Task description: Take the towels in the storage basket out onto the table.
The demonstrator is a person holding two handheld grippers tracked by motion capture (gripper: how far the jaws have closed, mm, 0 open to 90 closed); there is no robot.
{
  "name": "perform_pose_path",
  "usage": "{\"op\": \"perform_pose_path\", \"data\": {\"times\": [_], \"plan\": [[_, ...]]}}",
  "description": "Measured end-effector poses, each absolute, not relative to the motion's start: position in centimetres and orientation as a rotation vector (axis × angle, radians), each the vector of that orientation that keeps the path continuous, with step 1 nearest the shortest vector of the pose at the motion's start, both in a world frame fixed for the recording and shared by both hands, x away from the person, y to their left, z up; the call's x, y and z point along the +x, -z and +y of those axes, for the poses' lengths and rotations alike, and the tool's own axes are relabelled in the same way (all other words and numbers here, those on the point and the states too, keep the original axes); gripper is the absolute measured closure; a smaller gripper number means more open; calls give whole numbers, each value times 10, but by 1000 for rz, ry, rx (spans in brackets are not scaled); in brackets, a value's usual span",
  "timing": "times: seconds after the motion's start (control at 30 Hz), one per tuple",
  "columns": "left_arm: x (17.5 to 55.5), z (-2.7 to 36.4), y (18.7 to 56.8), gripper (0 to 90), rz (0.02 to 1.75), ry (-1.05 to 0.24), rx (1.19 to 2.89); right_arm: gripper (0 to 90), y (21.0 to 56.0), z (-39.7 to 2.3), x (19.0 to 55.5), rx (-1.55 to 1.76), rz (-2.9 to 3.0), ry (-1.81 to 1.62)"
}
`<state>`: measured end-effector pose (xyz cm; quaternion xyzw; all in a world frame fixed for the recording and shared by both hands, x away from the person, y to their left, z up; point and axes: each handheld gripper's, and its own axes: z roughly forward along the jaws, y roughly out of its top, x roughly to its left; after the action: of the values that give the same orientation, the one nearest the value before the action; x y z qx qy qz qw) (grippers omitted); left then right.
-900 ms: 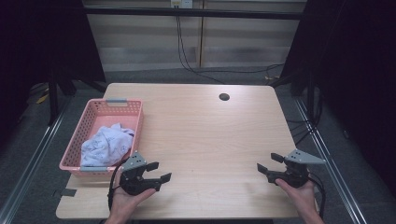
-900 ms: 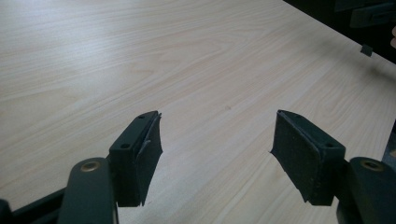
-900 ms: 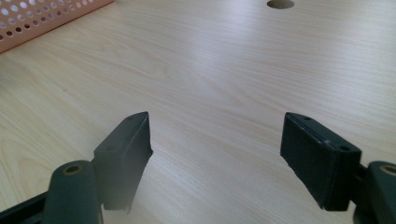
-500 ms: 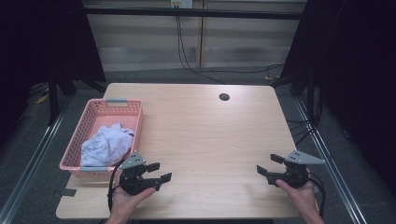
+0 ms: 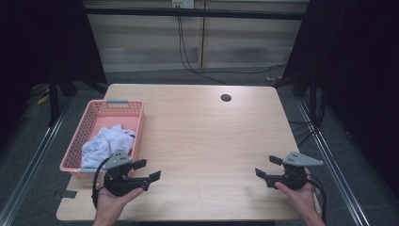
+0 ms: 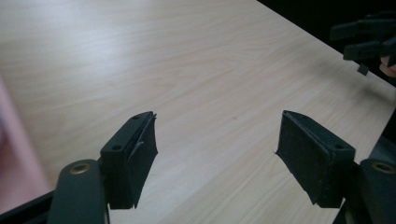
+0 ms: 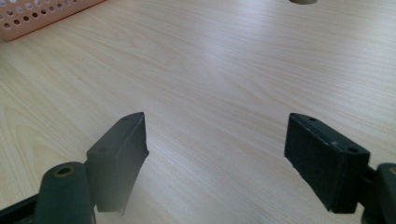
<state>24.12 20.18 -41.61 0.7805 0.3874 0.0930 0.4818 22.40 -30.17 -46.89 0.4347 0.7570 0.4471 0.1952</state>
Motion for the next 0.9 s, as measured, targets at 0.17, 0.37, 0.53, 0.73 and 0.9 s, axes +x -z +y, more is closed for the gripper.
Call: {"op": "perform_pose_path", "data": {"times": [0.17,0.37,0.53,0.73,0.9], "plan": [[252,225,395,262,1027,-299,1928,209,470,-300,225,1212,2134,-1261],[274,250,390,198,1095,-336,1968,204,470,-299,225,1195,2151,-1265],[284,265,390,162,1130,-331,1967,203,471,-298,226,1191,2157,-1267],[296,274,392,173,1179,-335,1996,202,471,-298,226,1189,2156,-1270],[307,282,394,181,1224,-339,2016,199,471,-298,226,1193,2162,-1270]]}}
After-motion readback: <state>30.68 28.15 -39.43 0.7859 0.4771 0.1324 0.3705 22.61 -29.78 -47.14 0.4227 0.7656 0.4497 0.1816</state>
